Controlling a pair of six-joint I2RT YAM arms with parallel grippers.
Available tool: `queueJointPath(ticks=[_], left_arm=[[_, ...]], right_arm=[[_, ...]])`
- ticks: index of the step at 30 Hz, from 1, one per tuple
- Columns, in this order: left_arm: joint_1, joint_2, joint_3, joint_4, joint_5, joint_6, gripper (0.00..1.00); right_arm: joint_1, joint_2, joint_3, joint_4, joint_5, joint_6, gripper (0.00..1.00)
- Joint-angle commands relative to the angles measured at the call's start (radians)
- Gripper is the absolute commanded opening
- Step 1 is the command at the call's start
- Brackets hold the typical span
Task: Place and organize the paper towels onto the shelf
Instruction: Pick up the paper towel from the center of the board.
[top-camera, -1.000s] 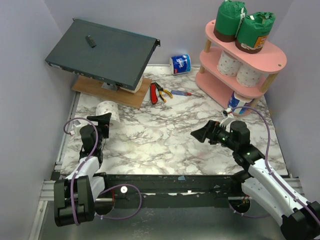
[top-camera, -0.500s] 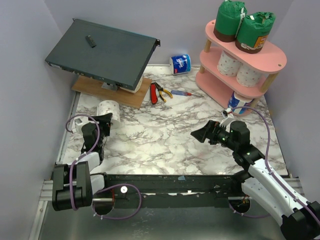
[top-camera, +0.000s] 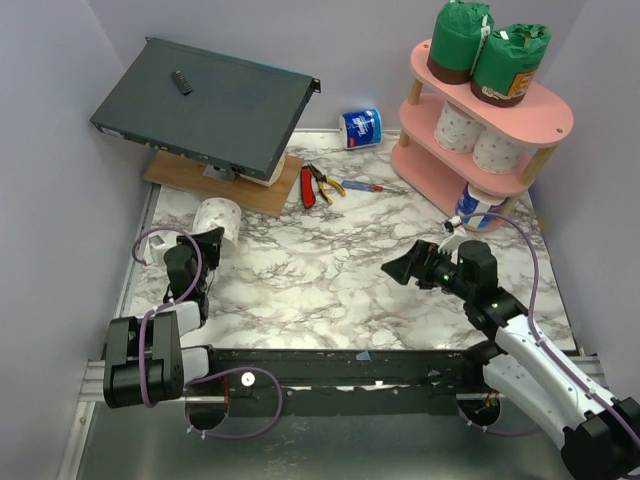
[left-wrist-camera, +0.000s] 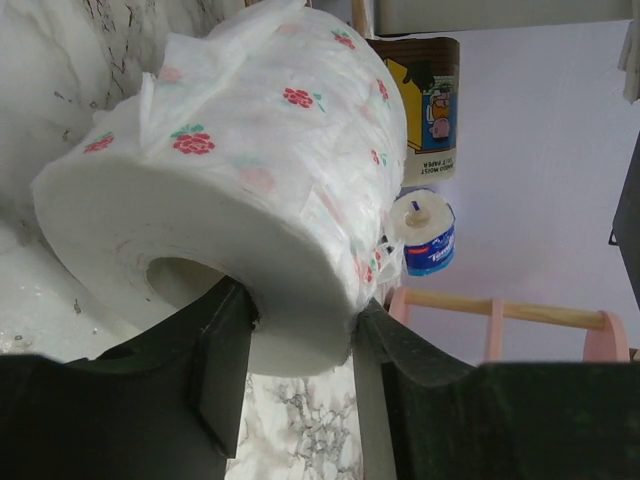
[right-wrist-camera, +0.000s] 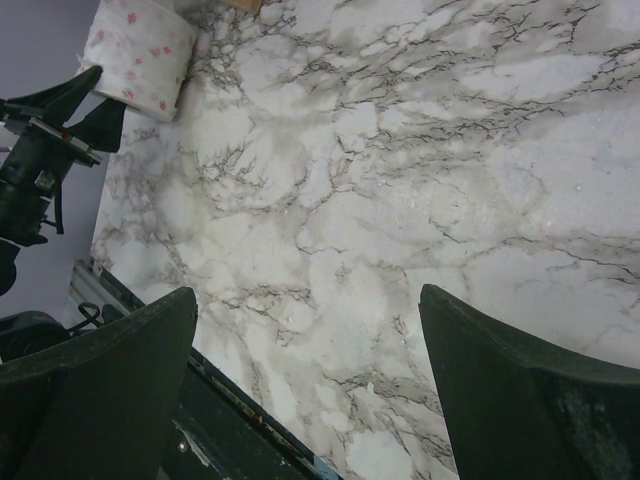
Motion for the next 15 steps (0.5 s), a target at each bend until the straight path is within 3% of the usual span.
queueJointPath(ticks=[1,8,15], left_arm=[[-0.003,-0.038,-0.004,0.049,-0.020,-0.001,0.35],[-0.004,-0.205,0.012,-0.132,-0.001,0.058,0.24],[-0.064,-0.456,0.154,-0.615,0.032,0.233,0.14]], right_arm=[[-0.001,0.004,-0.012,-0.006,0.017,-0.018,0.95],[-0.001,-0.005,-0.011,-0.012,0.020,-0.019,0.95],[-0.002,-0.012,-0.009,-0.014,0.015,-0.016,0.95]])
